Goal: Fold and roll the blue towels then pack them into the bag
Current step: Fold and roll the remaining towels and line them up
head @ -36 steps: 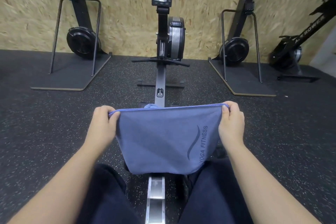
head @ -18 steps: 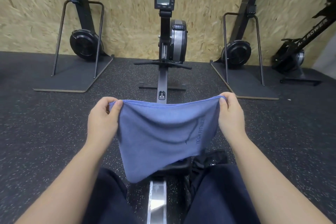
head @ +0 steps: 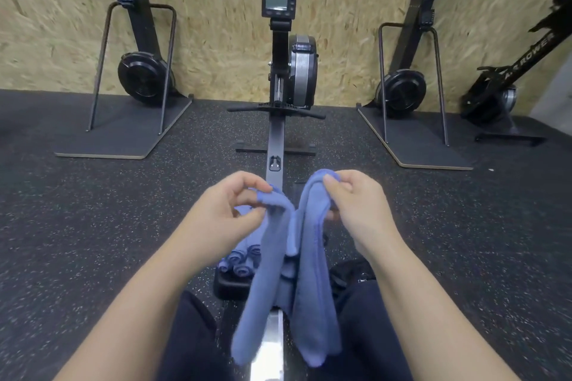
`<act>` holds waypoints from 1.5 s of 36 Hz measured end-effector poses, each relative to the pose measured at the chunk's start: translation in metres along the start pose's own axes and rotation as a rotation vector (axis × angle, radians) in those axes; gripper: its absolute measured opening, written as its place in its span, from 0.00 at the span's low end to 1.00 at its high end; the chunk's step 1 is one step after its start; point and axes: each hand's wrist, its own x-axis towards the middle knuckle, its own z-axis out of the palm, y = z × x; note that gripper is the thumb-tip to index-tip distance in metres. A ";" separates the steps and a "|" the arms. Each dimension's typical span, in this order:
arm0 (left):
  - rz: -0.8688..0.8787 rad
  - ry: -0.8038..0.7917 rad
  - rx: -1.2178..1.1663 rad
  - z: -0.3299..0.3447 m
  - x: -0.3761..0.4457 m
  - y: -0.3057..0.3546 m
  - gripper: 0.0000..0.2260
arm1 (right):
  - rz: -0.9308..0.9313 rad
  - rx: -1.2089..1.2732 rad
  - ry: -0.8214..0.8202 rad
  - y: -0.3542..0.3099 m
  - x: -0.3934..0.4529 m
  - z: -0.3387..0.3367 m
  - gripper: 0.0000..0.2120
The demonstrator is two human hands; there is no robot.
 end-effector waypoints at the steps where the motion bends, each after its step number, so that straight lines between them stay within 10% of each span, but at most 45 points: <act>1: 0.018 -0.007 0.068 0.003 -0.002 0.001 0.08 | 0.015 0.028 -0.040 -0.004 -0.005 0.001 0.05; 10: 0.336 0.125 0.534 0.017 -0.007 0.014 0.06 | -0.001 0.014 -0.226 -0.022 -0.036 0.007 0.05; 35: 0.279 0.145 0.451 0.020 -0.014 0.022 0.12 | -0.379 -0.605 -0.452 -0.044 -0.056 -0.007 0.09; 54: 0.255 0.171 0.419 0.022 -0.015 0.023 0.06 | -0.282 -0.078 -0.261 -0.037 -0.050 -0.007 0.09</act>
